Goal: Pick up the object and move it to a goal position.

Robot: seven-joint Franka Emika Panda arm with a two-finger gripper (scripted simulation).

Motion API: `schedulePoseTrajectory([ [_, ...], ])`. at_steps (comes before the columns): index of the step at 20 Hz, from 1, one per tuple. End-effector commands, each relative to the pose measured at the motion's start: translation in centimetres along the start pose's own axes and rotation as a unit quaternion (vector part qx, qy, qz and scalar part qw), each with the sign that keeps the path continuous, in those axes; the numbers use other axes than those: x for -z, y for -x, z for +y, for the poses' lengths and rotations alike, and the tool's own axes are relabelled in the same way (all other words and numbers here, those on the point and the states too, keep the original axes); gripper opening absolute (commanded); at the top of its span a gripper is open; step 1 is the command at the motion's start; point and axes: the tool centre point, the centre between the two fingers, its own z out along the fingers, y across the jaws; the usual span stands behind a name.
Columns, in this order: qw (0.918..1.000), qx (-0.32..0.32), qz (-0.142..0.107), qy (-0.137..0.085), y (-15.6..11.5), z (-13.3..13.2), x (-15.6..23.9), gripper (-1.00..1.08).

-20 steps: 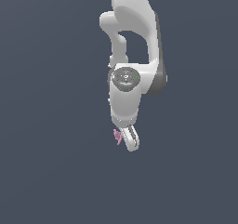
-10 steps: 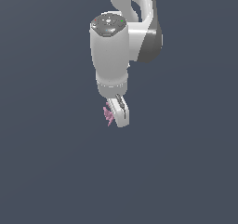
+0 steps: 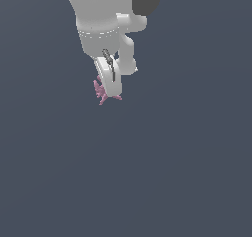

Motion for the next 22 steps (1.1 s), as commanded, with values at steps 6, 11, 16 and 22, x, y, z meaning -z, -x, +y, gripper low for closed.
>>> schedulePoseTrajectory([
  [6,1.0,0.0,0.001,0.0,-1.5,3.5,7.5,-1.0],
  [11,1.0,0.0,0.001,0.001,-2.3,5.0,11.1,-1.0],
  [16,1.0,0.001,0.001,0.001,-2.8,5.8,13.3,-1.0],
  [22,1.0,0.001,0.002,0.001,-2.9,6.0,14.1,-1.0],
])
